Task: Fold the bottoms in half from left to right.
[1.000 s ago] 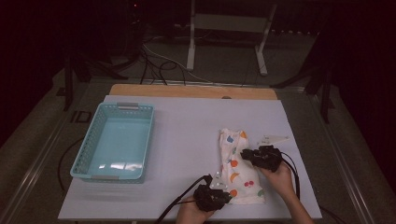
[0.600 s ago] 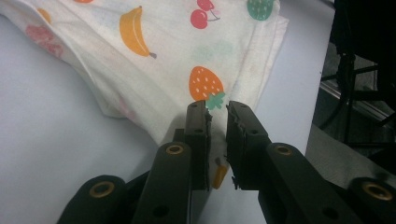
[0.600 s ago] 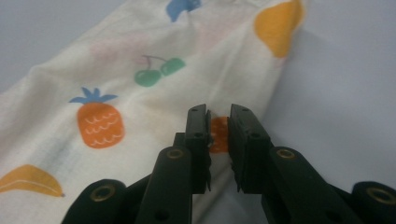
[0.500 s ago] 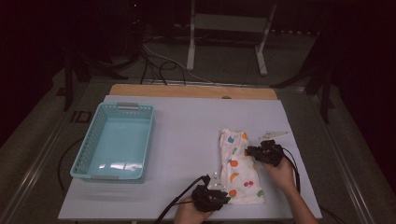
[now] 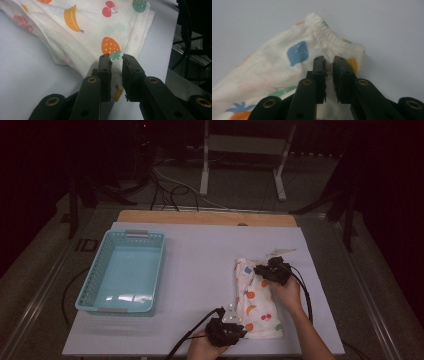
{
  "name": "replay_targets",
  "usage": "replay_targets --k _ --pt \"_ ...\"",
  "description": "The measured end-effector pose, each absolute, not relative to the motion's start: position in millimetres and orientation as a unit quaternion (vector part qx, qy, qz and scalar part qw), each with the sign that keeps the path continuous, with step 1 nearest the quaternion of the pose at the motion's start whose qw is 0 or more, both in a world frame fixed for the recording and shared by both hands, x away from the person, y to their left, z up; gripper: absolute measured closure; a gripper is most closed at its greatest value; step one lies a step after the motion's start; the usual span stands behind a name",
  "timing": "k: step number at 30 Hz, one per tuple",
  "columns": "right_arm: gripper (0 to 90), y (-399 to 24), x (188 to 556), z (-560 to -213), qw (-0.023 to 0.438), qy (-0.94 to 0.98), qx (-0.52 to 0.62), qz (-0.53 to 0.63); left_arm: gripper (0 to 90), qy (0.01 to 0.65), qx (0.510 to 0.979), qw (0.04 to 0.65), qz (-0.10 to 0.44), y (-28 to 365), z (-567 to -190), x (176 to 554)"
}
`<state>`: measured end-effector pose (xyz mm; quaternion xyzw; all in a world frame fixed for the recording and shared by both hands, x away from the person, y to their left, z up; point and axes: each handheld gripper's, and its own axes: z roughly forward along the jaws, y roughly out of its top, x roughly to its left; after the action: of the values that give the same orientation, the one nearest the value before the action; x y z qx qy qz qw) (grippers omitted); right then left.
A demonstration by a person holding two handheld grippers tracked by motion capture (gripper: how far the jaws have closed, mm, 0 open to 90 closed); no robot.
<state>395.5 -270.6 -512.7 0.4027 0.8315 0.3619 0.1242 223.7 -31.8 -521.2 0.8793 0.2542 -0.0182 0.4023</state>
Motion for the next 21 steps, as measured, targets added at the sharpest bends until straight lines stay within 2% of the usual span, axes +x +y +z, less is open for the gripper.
replay_targets --k 10,21 --pt "78.0 -286.1 400.6 -513.6 0.12 0.821 0.421 0.366 77.7 0.252 0.881 0.4 -0.019 -32.1 -520.9 224.2" --pt "51.8 -291.5 397.0 -508.7 0.075 0.81 0.415 0.407 70.5 0.252 0.873 0.417 -0.007 -29.3 -508.5 229.9"
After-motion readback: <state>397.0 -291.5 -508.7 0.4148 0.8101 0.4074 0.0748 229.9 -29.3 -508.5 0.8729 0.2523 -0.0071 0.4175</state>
